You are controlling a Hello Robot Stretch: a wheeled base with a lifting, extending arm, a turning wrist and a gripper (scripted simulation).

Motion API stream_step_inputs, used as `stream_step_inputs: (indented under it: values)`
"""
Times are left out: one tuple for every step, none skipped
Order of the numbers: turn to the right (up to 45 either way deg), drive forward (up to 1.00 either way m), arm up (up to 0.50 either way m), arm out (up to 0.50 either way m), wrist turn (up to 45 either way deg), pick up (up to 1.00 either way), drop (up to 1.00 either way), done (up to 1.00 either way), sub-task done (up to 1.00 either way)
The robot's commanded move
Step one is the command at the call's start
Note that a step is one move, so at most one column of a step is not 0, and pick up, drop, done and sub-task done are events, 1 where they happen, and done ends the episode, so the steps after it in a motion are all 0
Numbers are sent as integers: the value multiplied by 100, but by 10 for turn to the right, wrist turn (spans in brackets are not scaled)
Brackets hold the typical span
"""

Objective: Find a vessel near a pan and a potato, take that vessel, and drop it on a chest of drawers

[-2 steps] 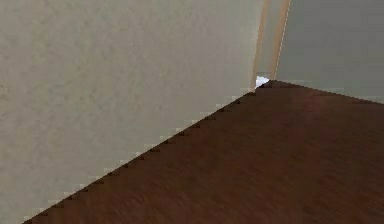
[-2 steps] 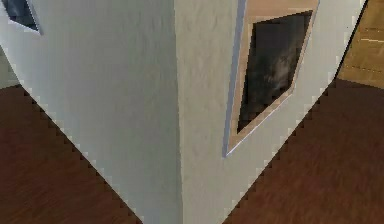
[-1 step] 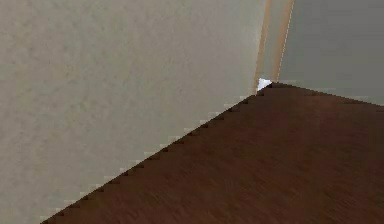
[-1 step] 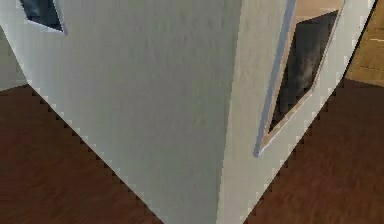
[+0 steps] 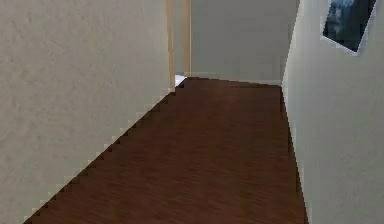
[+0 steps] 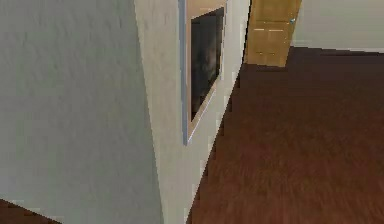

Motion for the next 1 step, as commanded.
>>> stream_step_inputs:
  values:
    - [0, 100, 0, 0, 0, 0, 0, 0, 0]
